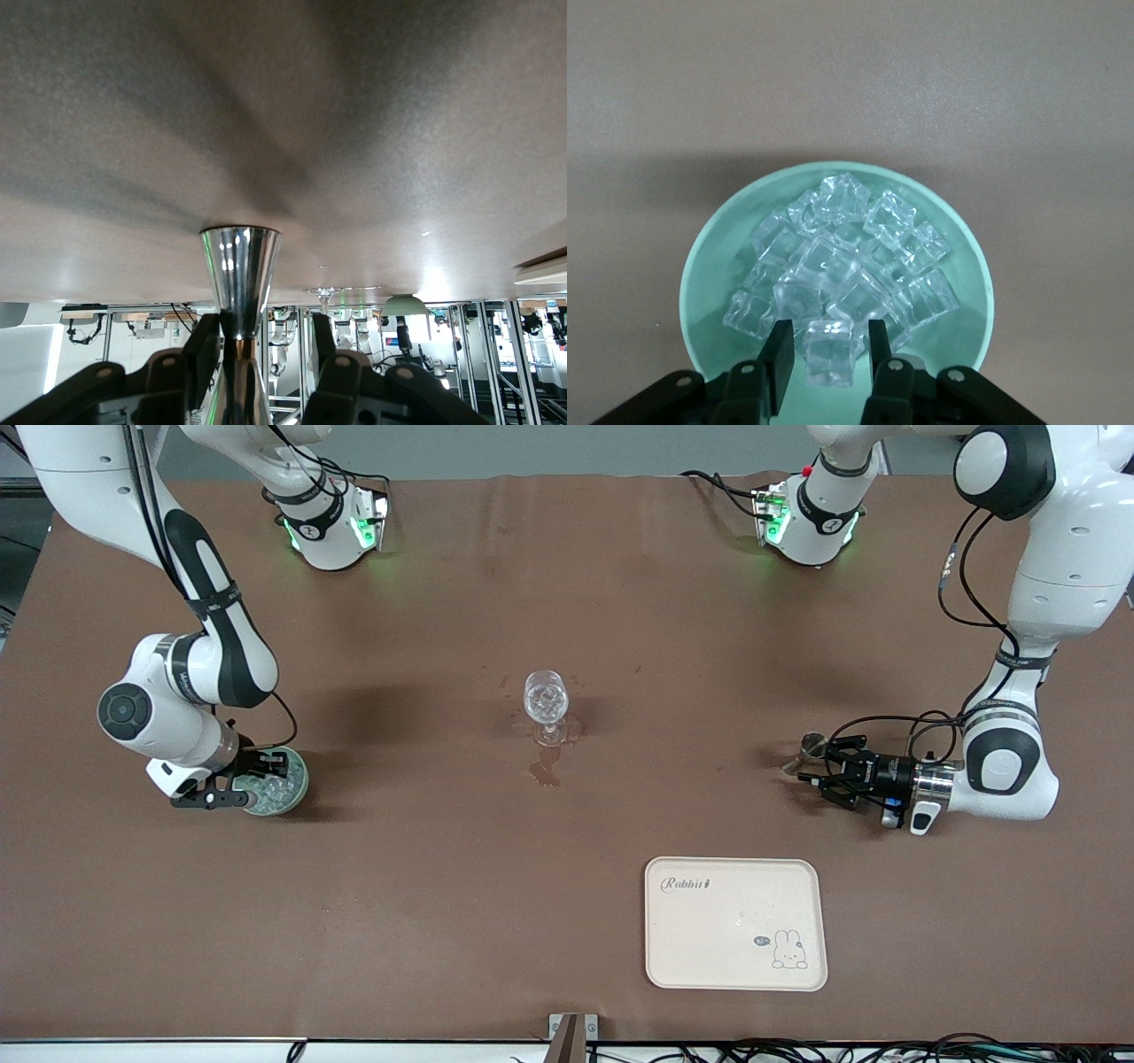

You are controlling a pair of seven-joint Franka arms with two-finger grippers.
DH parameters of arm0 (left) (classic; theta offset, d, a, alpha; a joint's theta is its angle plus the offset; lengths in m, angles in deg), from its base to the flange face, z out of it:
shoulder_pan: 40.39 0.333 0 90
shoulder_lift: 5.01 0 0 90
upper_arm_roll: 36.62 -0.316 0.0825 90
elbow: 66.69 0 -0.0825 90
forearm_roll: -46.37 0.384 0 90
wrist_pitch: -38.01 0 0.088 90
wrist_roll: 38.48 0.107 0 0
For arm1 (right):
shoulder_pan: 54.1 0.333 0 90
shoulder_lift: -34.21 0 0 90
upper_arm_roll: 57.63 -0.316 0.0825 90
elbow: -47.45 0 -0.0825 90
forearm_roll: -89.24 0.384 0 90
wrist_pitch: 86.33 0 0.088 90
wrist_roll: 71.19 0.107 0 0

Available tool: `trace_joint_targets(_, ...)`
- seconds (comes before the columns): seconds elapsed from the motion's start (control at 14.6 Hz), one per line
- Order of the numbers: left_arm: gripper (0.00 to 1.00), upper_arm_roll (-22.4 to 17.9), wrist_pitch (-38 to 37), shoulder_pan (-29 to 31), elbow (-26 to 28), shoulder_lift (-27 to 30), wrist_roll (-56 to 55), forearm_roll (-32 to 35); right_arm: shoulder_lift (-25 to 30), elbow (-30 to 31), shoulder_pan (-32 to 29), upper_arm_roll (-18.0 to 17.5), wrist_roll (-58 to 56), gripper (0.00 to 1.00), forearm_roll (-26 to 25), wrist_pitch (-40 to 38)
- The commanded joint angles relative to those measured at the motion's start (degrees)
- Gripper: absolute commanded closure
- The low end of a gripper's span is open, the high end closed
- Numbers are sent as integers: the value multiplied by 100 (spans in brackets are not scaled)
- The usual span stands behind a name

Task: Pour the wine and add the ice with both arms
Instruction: 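Lift the ice cube out of the green bowl with the right gripper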

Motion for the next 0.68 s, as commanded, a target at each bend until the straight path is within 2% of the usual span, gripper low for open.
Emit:
trace_joint_targets(0.0,52,-2,-77,-9,-27,-22,74,244,-48,33,-22,-14,-95,58,122,122)
trace_joint_targets(0.34,55,-2,-95,-27,-27,-13,74,281,-56,33,-22,-14,-104,58,122,140)
trace_joint_targets(0.62,56,7,-147,-36,-36,-13,74,281,-100,42,-22,-14,-87,63,130,254)
